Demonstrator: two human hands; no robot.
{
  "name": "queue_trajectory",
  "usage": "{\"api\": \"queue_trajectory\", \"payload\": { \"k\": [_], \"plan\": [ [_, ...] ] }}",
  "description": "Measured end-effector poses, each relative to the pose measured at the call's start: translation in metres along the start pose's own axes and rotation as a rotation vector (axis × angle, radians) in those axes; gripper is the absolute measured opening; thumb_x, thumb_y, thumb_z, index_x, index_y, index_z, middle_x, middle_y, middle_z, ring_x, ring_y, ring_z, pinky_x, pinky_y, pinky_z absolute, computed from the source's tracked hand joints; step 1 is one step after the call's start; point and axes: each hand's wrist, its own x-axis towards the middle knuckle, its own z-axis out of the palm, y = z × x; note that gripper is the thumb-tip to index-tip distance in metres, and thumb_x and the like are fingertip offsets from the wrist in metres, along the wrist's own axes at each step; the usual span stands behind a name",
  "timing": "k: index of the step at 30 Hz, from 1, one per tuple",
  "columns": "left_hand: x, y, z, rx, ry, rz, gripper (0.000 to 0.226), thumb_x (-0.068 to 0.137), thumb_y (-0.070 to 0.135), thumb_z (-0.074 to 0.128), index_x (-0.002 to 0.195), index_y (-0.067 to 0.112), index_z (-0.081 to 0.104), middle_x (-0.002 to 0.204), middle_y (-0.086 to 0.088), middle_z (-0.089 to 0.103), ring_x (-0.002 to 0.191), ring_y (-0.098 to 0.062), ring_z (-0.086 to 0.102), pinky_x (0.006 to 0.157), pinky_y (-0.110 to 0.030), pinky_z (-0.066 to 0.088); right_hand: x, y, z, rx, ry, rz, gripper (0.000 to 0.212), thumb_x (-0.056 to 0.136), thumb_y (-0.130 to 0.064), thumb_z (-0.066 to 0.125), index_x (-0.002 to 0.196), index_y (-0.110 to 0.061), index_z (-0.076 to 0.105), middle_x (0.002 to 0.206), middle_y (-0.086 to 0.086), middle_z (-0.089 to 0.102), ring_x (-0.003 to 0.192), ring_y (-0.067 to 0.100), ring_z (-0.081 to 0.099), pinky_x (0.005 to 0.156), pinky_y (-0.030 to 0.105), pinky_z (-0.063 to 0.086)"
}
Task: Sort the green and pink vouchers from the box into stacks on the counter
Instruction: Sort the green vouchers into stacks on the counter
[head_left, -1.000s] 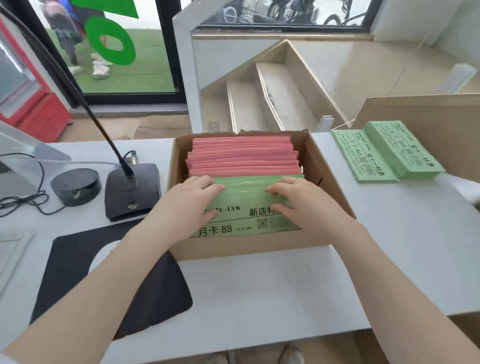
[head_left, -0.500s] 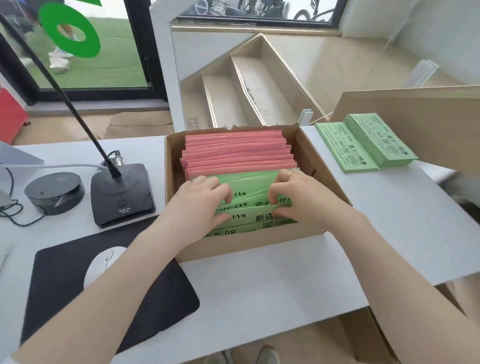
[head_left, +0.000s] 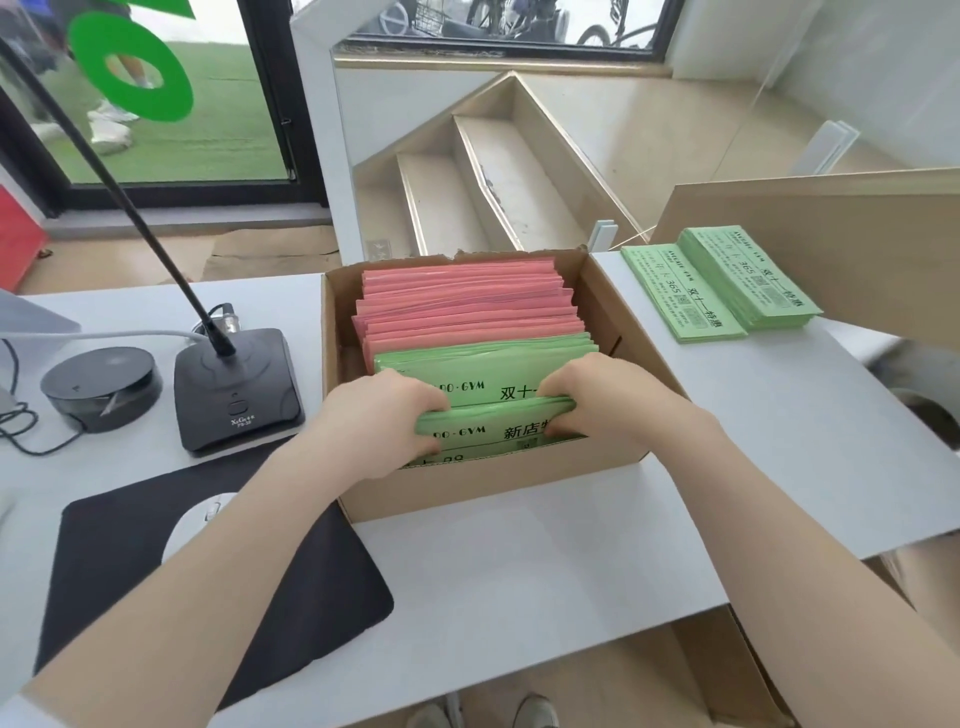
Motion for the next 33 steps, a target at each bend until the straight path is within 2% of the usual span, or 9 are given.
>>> {"api": "queue_trajectory", "payload": {
  "k": [3, 5, 8, 13, 17, 21, 26, 31, 33],
  "plan": [
    [-0.001, 0.009, -0.003, -0.057, 0.211, -0.04, 0.035, 0.086, 0.042, 0.059, 0.119, 0.03, 0.057, 0.104, -0.001, 0.064, 0.098, -0.025, 0.058, 0.078, -0.031, 0.048, -0.007, 0.006, -0.006, -0.083, 0.241, -0.022, 0.013, 0.085, -0.031, 0.06, 0.085, -0.018, 0.058, 0.085, -0.004, 0.06, 0.087, 0.024, 0.053, 0.058, 0.028, 0.033],
    [-0.002, 0.023, -0.014, -0.218, 0.436, -0.067, 0.033, 0.081, 0.041, 0.066, 0.109, 0.025, 0.062, 0.093, -0.001, 0.066, 0.088, -0.024, 0.061, 0.075, -0.031, 0.049, -0.017, 0.017, -0.016, -0.039, 0.5, -0.027, 0.018, 0.084, -0.028, 0.061, 0.098, -0.017, 0.064, 0.097, -0.002, 0.065, 0.092, 0.026, 0.058, 0.066, 0.028, 0.036],
    [0.003, 0.055, -0.043, -0.494, 0.718, -0.051, 0.028, 0.071, 0.039, 0.076, 0.092, 0.024, 0.063, 0.08, 0.01, 0.065, 0.074, -0.017, 0.063, 0.075, -0.023, 0.044, -0.035, 0.04, -0.036, 0.025, 0.84, -0.06, 0.023, 0.076, -0.025, 0.061, 0.095, -0.012, 0.066, 0.089, 0.005, 0.07, 0.081, 0.032, 0.063, 0.073, 0.036, 0.039],
    [0.01, 0.132, -0.064, -0.927, 0.7, 0.071, 0.033, 0.063, 0.028, 0.083, 0.075, 0.039, 0.054, 0.074, 0.021, 0.063, 0.07, 0.008, 0.058, 0.062, -0.003, 0.042, -0.069, 0.101, -0.051, 0.073, 1.108, 0.002, 0.022, 0.08, -0.023, 0.063, 0.099, -0.011, 0.066, 0.097, 0.005, 0.071, 0.086, 0.033, 0.063, 0.082, 0.045, 0.043],
    [0.03, 0.196, -0.038, -1.135, 0.627, 0.115, 0.027, 0.066, 0.017, 0.081, 0.074, 0.03, 0.06, 0.07, 0.018, 0.065, 0.066, 0.002, 0.059, 0.059, -0.014, 0.049, -0.101, 0.159, -0.038, 0.125, 1.015, 0.038, 0.026, 0.079, -0.023, 0.065, 0.101, -0.008, 0.066, 0.096, 0.006, 0.07, 0.086, 0.032, 0.061, 0.08, 0.042, 0.047],
    [0.041, 0.256, 0.015, -1.268, 0.405, 0.142, 0.026, 0.07, 0.003, 0.077, 0.075, 0.022, 0.059, 0.06, 0.018, 0.06, 0.053, 0.003, 0.05, 0.053, -0.007, 0.04, -0.13, 0.215, -0.011, 0.249, 0.761, 0.118, 0.023, 0.083, -0.019, 0.067, 0.106, -0.014, 0.067, 0.1, 0.0, 0.068, 0.098, 0.028, 0.057, 0.076, 0.037, 0.047],
    [0.073, 0.287, 0.089, -1.281, 0.321, -0.064, 0.026, 0.073, 0.009, 0.076, 0.079, 0.029, 0.061, 0.079, 0.014, 0.065, 0.076, -0.008, 0.06, 0.07, -0.022, 0.047, -0.135, 0.271, 0.034, 0.272, 0.376, 0.19, 0.023, 0.083, -0.021, 0.067, 0.106, -0.018, 0.066, 0.102, 0.0, 0.065, 0.101, 0.024, 0.055, 0.084, 0.04, 0.046],
    [0.087, 0.29, 0.104, -1.39, 0.434, -0.226, 0.026, 0.074, 0.017, 0.076, 0.08, 0.038, 0.062, 0.1, -0.003, 0.068, 0.097, -0.022, 0.064, 0.083, -0.035, 0.051, -0.136, 0.304, 0.04, 0.671, 0.56, 0.081, 0.033, 0.075, -0.009, 0.074, 0.103, -0.024, 0.063, 0.104, -0.005, 0.057, 0.09, 0.013, 0.056, 0.078, 0.009, 0.04],
    [0.088, 0.295, 0.102, -1.462, 0.491, -0.266, 0.01, 0.073, 0.034, 0.072, 0.078, 0.037, 0.063, 0.097, -0.004, 0.066, 0.092, -0.023, 0.062, 0.08, -0.04, 0.048, -0.139, 0.309, 0.045, 1.035, 0.545, 0.104, 0.052, 0.079, -0.004, 0.07, 0.119, -0.029, 0.048, 0.115, -0.005, 0.055, 0.095, 0.008, 0.056, 0.08, 0.013, 0.046]
  ]
}}
